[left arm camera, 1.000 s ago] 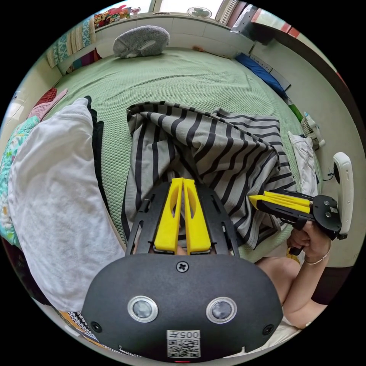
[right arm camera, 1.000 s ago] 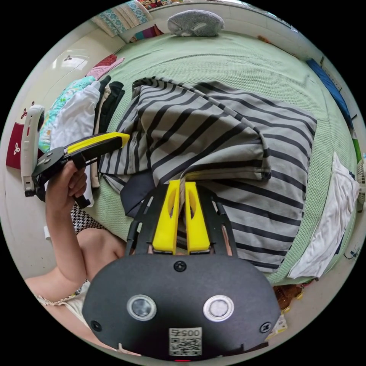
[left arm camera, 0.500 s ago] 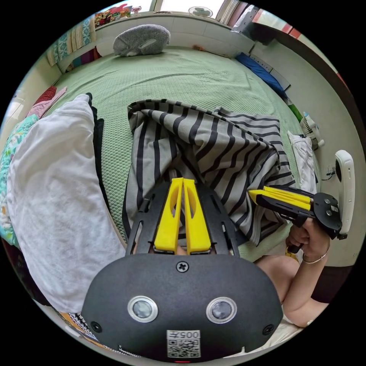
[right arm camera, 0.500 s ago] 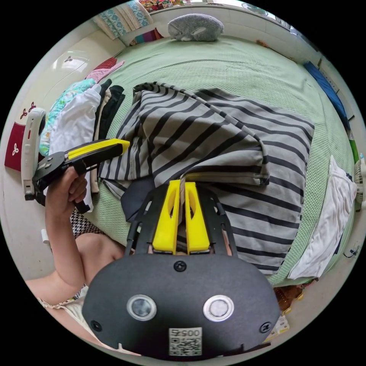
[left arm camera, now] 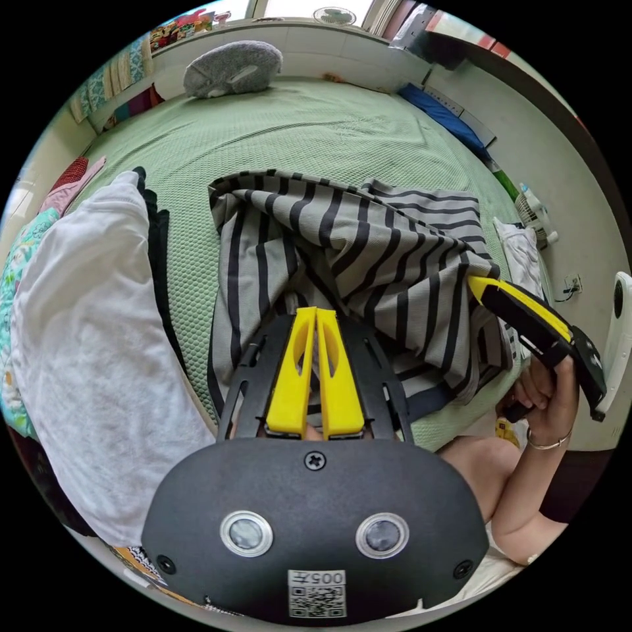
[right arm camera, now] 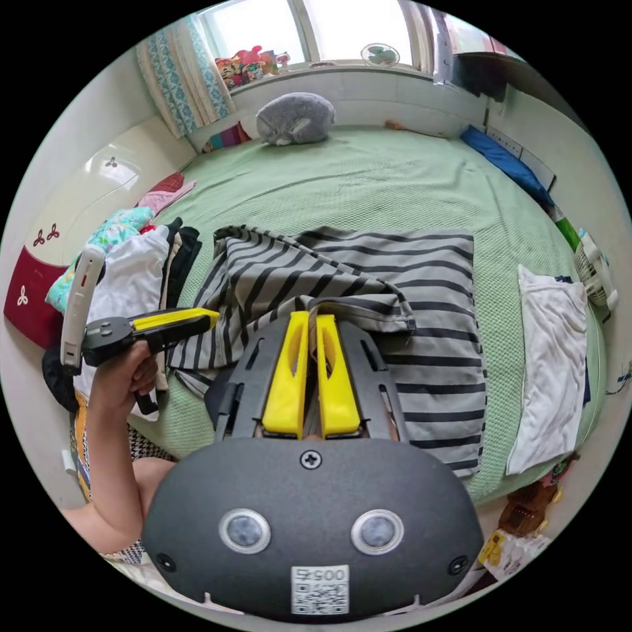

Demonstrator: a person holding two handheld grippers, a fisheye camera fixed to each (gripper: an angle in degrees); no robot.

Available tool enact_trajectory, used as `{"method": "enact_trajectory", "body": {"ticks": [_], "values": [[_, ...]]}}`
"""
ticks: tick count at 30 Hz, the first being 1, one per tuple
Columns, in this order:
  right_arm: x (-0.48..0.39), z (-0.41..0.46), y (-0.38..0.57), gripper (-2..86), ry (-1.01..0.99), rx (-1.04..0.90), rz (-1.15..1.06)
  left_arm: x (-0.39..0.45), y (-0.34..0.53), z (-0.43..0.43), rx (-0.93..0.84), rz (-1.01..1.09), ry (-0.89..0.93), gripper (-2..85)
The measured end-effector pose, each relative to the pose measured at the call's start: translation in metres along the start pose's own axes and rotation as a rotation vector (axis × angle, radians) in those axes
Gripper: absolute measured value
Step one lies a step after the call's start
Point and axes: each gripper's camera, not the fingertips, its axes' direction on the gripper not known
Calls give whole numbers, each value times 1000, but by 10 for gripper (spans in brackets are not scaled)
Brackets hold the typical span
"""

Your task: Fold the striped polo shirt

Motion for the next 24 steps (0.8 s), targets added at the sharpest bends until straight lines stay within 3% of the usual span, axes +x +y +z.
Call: {"method": "enact_trajectory", "body": {"ticks": [12, 17, 21, 24], "values": [[-40, 7, 11, -14, 178, -6, -70, 17, -10, -5, 10, 47, 35, -6], [-46, 15, 12, -15, 119, -78, -75, 24, -15, -10, 14, 58, 80, -7], [-60, 24, 4, -15, 127, -210, -208, 27, -16, -17, 49, 70, 135, -7], [-51, 2, -26, -15, 129, -186, -199, 29, -19, -8, 21, 81, 107, -7]]}}
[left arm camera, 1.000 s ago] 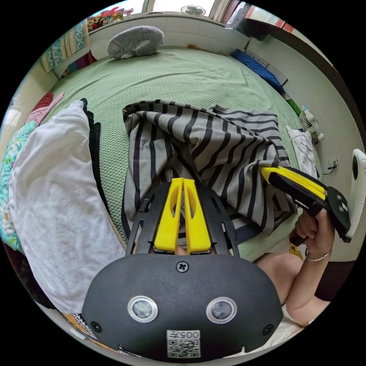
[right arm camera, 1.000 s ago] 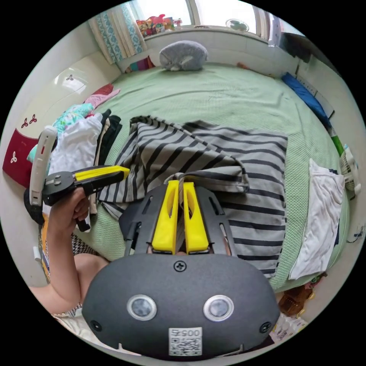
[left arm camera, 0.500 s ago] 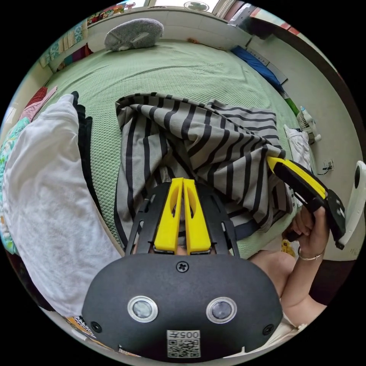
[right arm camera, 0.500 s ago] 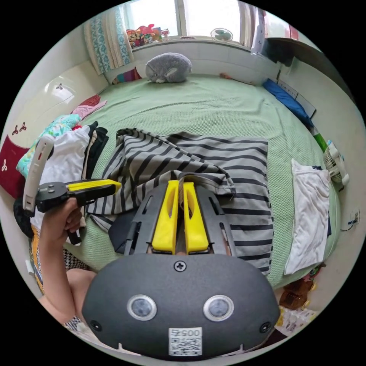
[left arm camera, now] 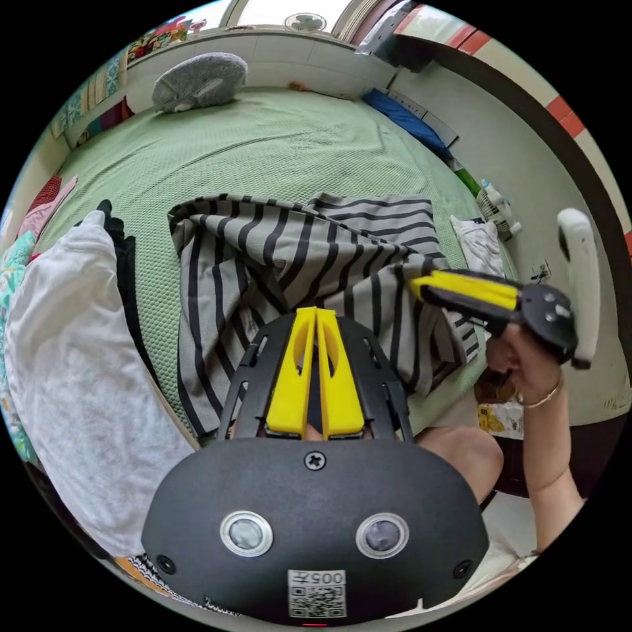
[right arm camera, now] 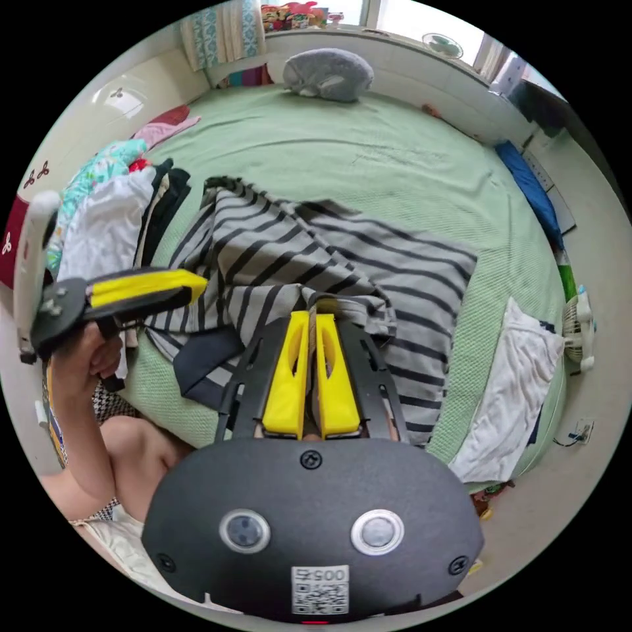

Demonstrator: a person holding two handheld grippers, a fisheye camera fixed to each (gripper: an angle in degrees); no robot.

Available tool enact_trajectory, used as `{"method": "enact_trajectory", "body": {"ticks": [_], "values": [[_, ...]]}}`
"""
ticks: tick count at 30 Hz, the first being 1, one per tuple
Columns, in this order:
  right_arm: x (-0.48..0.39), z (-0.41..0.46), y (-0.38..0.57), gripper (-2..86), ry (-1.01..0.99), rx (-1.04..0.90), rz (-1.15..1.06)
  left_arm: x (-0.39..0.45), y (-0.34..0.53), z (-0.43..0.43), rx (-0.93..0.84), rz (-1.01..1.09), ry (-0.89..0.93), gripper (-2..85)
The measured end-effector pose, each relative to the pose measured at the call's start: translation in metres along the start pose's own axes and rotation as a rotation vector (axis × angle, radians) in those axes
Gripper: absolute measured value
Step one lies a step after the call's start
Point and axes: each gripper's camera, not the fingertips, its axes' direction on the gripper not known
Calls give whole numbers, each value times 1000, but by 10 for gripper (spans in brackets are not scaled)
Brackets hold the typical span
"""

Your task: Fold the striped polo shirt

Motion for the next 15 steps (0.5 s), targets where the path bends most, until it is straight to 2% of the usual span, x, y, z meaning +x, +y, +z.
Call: {"method": "enact_trajectory", "body": {"ticks": [5, 7, 10, 13, 15], "values": [[57, -50, -75, -14, 187, 12, 74, 1, -3, 7, -15, 2, 48, -6], [85, -84, -112, -13, 259, 62, 182, 4, -4, 5, 1, 7, 38, -6], [104, -124, -130, -7, 263, 241, 322, 4, -9, 7, 3, -16, 15, -7], [103, -126, -131, 11, 192, 327, 364, 7, -13, 12, 2, -18, 48, -7], [93, -114, -125, 14, 220, 354, 336, 11, -16, 13, 4, -11, 55, -7]]}}
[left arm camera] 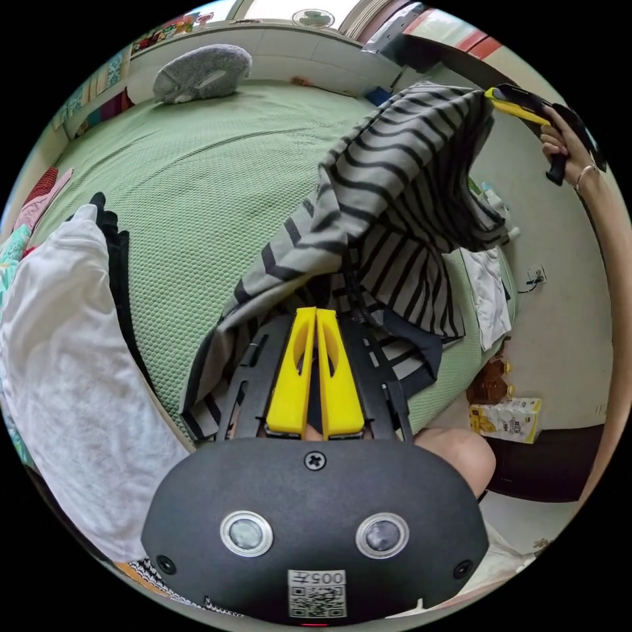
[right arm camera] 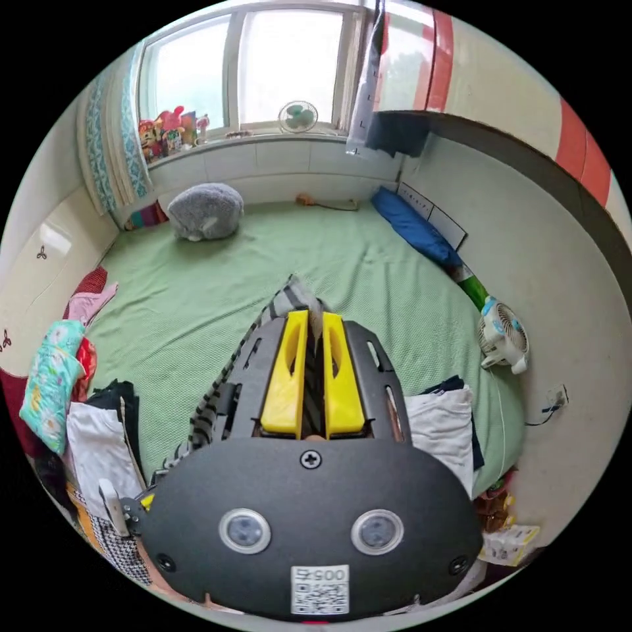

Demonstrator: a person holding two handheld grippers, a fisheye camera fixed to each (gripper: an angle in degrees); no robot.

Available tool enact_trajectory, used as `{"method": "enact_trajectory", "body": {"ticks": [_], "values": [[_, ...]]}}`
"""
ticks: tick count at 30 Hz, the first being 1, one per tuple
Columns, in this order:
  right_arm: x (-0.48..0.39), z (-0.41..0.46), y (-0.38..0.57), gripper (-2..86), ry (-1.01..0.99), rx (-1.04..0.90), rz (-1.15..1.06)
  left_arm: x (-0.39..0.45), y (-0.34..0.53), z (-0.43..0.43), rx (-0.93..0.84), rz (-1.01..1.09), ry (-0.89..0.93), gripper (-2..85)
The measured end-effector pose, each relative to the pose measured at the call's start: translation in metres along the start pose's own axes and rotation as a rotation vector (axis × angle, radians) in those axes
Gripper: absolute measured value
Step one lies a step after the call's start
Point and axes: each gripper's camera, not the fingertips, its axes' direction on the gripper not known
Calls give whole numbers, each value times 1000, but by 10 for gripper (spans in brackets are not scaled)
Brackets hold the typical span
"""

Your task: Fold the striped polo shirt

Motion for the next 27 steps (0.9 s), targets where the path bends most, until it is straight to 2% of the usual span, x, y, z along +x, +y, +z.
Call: {"method": "enact_trajectory", "body": {"ticks": [3, 10, 16, 24, 27], "values": [[-23, 21, 38, 14, 37, -58, -153, 7, -3, 4, -4, 10, -29, -7], [-67, 51, 202, 22, -174, -316, -562, 20, -5, 14, -7, -3, -7, -6], [-72, 61, 278, 40, -212, -385, -608, 50, -8, 30, -32, 35, -9, -6], [-82, 81, 271, 102, -194, -385, -670, 109, -15, 60, -87, 110, -51, -6], [-83, 110, 269, 116, -226, -478, -639, 134, -20, 79, -128, 163, -68, -7]]}}
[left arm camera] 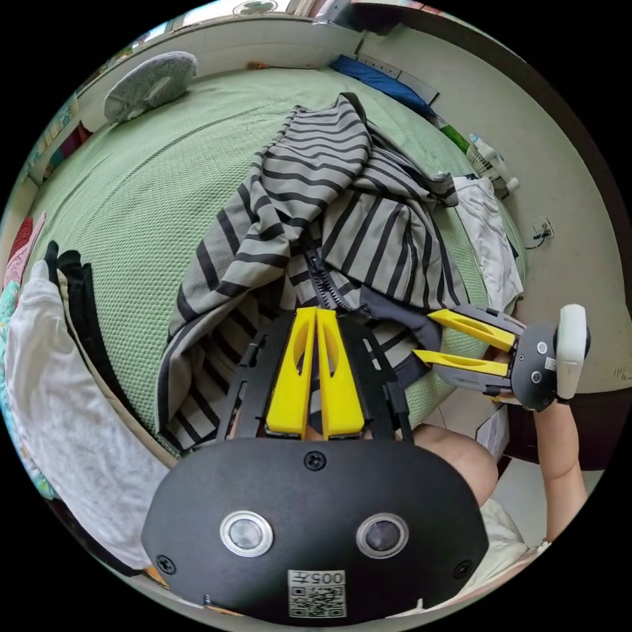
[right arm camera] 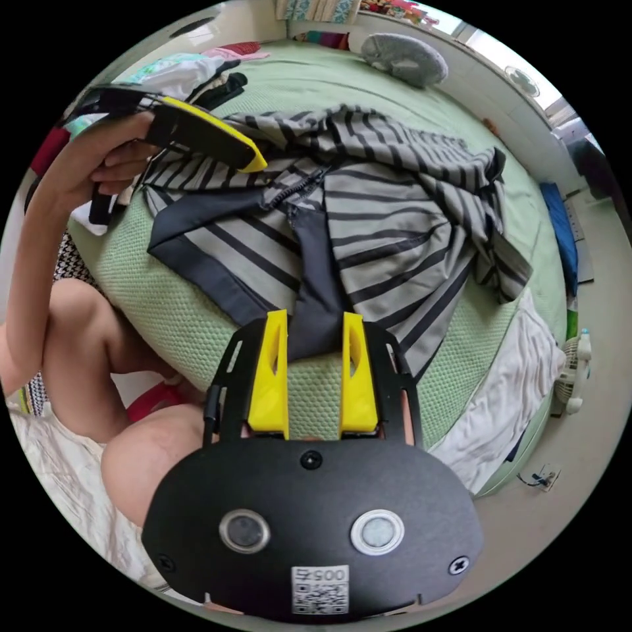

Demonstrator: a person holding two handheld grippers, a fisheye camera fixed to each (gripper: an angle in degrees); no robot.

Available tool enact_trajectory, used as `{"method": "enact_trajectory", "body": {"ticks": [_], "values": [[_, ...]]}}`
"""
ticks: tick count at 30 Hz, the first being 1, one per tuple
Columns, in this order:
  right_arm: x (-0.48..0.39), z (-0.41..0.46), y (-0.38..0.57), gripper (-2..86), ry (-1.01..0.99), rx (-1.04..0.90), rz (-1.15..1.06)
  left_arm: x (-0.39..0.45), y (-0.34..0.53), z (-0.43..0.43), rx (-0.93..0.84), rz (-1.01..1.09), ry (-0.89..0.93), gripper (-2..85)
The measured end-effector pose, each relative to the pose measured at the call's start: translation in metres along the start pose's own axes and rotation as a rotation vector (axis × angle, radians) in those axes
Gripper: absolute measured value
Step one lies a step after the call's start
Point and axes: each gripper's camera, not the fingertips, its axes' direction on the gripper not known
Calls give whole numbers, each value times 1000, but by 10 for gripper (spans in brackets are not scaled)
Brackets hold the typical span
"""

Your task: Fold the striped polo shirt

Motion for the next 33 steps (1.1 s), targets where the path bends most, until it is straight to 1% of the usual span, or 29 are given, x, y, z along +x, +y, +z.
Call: {"method": "enact_trajectory", "body": {"ticks": [2, 7, 11, 17, 25, 33], "values": [[2, 7, -4, 120, 2, 9, -7, 14, -7, 13, -45, 34, -19, -6], [11, 15, -23, 122, -13, -56, -16, 42, -20, 50, -117, 84, -88, -7], [20, 22, -39, 122, -44, -108, -5, 46, -19, 54, -100, 72, -57, -6], [26, 31, -60, 101, -23, -180, 6, 57, -18, 57, -105, 56, -41, -6], [35, 38, -75, 87, -17, -229, 27, 83, -12, 54, -123, 54, -119, -5], [45, 41, -79, 77, -15, -261, 64, 89, 5, 44, -106, 44, -118, -4]]}}
